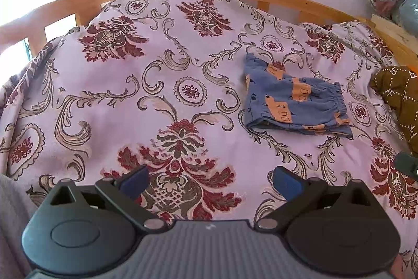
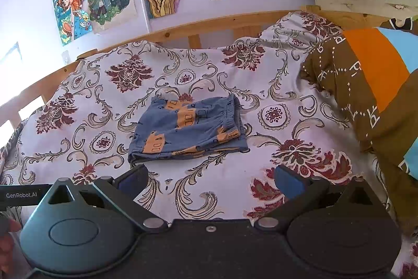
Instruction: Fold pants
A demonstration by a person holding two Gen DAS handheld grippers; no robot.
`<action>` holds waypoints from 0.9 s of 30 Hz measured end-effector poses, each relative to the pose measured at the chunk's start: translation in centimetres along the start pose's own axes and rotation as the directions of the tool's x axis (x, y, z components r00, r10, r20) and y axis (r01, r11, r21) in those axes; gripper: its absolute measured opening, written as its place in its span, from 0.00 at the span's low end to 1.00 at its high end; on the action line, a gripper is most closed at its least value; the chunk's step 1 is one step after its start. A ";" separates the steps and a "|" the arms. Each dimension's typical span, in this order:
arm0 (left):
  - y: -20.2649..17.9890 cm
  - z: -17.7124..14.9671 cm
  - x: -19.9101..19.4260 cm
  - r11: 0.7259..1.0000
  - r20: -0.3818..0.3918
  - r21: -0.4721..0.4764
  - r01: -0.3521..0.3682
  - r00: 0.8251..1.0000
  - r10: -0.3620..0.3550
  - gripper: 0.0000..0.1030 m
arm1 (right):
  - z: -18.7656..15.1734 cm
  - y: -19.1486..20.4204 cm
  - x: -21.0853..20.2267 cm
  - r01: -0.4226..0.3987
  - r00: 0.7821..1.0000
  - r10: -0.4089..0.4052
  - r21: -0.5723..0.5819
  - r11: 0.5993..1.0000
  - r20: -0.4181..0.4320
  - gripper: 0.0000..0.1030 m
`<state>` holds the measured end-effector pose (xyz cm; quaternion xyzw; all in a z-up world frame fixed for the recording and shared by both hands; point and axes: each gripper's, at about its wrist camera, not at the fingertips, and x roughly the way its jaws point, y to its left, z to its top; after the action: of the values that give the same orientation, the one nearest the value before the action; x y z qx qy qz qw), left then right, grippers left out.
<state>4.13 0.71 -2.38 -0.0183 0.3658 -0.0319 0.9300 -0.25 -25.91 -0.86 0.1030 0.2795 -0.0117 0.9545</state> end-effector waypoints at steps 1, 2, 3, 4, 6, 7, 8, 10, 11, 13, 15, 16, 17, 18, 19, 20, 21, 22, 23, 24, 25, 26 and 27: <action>0.0 0.0 0.0 1.000 0.000 0.000 0.002 1.000 -0.002 1.00 | 0.0 0.0 0.0 0.000 1.000 0.000 0.000 1.000 0.000 0.99; 0.0 0.0 0.0 1.000 0.000 0.000 0.000 1.000 0.000 1.00 | 0.0 0.0 0.0 0.000 1.000 0.000 0.000 1.000 0.000 0.99; 0.0 0.0 0.0 1.000 0.000 -0.001 -0.001 1.000 0.001 1.00 | 0.0 0.0 0.0 0.000 1.000 0.000 0.000 1.000 0.000 0.99; 0.0 -0.1 0.0 1.000 0.000 -0.001 -0.002 1.000 0.002 1.00 | 0.0 0.0 0.0 0.000 1.000 0.000 0.000 1.000 0.000 0.99; 0.0 -0.1 0.0 1.000 -0.001 -0.003 -0.003 1.000 0.003 1.00 | 0.0 0.0 0.0 0.000 1.000 0.000 0.000 1.000 0.000 0.99; 0.0 -0.1 0.0 1.000 -0.001 -0.003 -0.004 1.000 0.004 1.00 | 0.0 0.0 0.0 0.000 1.000 0.000 0.000 1.000 0.000 0.99; 0.0 -0.1 0.0 1.000 -0.002 -0.004 -0.004 1.000 0.004 1.00 | 0.0 0.0 0.0 0.000 1.000 0.000 0.000 1.000 -0.001 0.99; 0.0 -0.1 0.0 1.000 -0.002 -0.004 -0.004 1.000 0.004 1.00 | 0.0 0.0 0.0 -0.001 1.000 0.001 0.000 1.000 0.000 0.99; 0.0 -0.1 0.0 1.000 -0.002 -0.004 -0.005 1.000 0.005 1.00 | 0.0 0.0 0.0 -0.001 1.000 0.001 0.000 1.000 -0.001 0.99; 0.0 -0.1 0.0 1.000 -0.002 -0.004 -0.005 1.000 0.005 1.00 | 0.0 0.0 0.0 -0.001 1.000 0.001 0.000 1.000 -0.001 0.99; 0.0 -0.1 0.0 1.000 -0.002 -0.004 -0.005 1.000 0.005 1.00 | 0.0 0.0 0.0 0.000 1.000 0.000 0.000 1.000 -0.001 0.99; 0.0 0.0 0.0 1.000 -0.002 -0.004 -0.005 1.000 0.005 1.00 | 0.0 0.0 0.0 0.000 1.000 0.000 0.000 1.000 -0.001 0.99; 0.0 0.0 0.0 1.000 -0.003 -0.004 -0.006 1.000 0.006 1.00 | 0.0 0.0 0.0 0.000 1.000 0.000 0.000 1.000 -0.001 0.99; 0.0 -0.1 0.0 1.000 -0.003 -0.004 -0.006 1.000 0.006 1.00 | 0.0 0.0 0.0 0.000 1.000 0.000 0.000 1.000 0.000 0.99; 0.0 -0.1 0.0 1.000 -0.003 -0.005 -0.006 1.000 0.006 1.00 | 0.0 0.0 0.0 0.000 1.000 0.000 0.000 1.000 -0.001 0.99; 0.0 -0.1 0.0 1.000 -0.003 -0.005 -0.006 1.000 0.006 1.00 | 0.0 0.0 0.0 0.000 1.000 0.000 0.000 1.000 -0.001 0.99; 0.0 0.0 0.0 1.000 -0.003 -0.005 -0.005 1.000 0.005 1.00 | 0.0 0.0 0.0 0.000 1.000 0.000 0.001 1.000 -0.001 0.99; 0.0 0.0 0.0 1.000 -0.003 -0.004 -0.005 1.000 0.005 1.00 | 0.0 0.0 0.0 0.000 1.000 0.000 0.001 1.000 -0.001 0.99; 0.0 -0.1 0.0 1.000 -0.003 -0.004 -0.005 1.000 0.005 1.00 | 0.0 0.0 0.0 0.000 1.000 0.000 0.001 1.000 -0.001 0.99; 0.0 0.0 0.1 1.000 -0.003 -0.004 -0.006 1.000 0.006 1.00 | 0.0 0.0 0.0 0.000 1.000 0.000 0.000 1.000 -0.001 0.99; 0.0 -0.1 0.0 1.000 -0.002 -0.003 -0.006 1.000 0.006 1.00 | 0.0 0.0 0.0 -0.001 1.000 0.001 0.000 1.000 -0.001 0.99; 0.1 -0.1 0.0 1.000 -0.001 -0.003 -0.006 1.000 0.006 1.00 | 0.1 0.0 0.0 -0.001 1.000 0.001 0.000 1.000 -0.001 0.99; 0.0 0.0 0.0 1.000 0.001 -0.003 -0.005 1.000 0.005 1.00 | 0.1 0.0 0.0 0.000 1.000 0.000 0.000 1.000 -0.001 0.99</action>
<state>4.09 0.75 -2.40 -0.0190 0.3653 -0.0291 0.9302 -0.26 -25.97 -0.79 0.1033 0.2799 -0.0115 0.9544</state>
